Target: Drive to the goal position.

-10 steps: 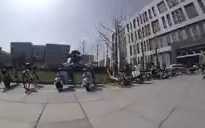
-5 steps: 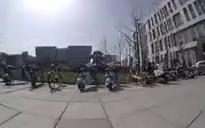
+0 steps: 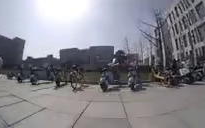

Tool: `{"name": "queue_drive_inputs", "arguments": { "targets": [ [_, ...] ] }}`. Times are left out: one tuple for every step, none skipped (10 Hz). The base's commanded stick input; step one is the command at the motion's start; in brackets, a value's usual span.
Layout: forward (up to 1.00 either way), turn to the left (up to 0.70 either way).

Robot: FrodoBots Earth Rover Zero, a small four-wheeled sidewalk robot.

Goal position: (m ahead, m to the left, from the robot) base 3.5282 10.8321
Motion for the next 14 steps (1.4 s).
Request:
{"name": "queue_drive_inputs", "arguments": {
  "targets": [
    [0.0,1.0],
    [0.0,1.0],
    [0.0,1.0],
    [0.0,1.0],
    [0.0,1.0],
    [0.0,1.0],
    [0.0,0.96],
    [0.0,0.42],
    [0.0,0.04],
    [0.0,0.0],
    [0.0,0.0],
    [0.0,0.0],
    [0.0,0.0],
    [0.0,0.0]
  ]
}}
